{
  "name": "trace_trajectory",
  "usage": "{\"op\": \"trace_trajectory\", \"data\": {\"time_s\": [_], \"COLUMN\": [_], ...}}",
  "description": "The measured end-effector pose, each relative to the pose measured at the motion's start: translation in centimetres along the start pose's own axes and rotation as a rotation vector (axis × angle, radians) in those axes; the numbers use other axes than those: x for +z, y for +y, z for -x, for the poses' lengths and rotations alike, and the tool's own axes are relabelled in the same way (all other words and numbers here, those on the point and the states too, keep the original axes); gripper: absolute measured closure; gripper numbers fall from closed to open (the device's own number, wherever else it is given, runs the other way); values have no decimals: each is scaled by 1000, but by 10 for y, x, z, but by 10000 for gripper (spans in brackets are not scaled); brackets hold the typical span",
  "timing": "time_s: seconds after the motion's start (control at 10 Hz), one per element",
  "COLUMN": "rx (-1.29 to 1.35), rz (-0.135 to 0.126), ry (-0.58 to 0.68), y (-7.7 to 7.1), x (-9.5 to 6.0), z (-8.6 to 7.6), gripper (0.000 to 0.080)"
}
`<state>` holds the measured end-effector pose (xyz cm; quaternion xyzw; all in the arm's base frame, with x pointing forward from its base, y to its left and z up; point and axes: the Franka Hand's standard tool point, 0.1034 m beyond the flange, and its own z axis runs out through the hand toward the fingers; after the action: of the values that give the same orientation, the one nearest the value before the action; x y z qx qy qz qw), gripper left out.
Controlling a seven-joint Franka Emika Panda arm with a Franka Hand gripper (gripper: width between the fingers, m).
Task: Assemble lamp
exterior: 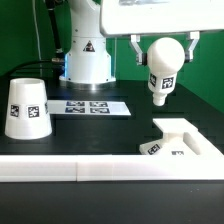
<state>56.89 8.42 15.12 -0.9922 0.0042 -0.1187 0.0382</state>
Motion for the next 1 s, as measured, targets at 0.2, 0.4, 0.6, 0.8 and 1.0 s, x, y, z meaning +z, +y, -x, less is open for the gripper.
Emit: {"op": "trace_trajectory", "data": {"time_s": [0.2,0.4,0.6,0.8,1.0], "rx": [-37,-52,-54,-64,-76], "rz": [2,2,3,1,-2], "ry": [6,29,80,112,155], "y": [-3,-1,0,-7,-14], "x": [-5,-5,-4,-1,5], "z": [-25,-33,-36,-35,-42], "gripper": [222,222,222,222,220]}}
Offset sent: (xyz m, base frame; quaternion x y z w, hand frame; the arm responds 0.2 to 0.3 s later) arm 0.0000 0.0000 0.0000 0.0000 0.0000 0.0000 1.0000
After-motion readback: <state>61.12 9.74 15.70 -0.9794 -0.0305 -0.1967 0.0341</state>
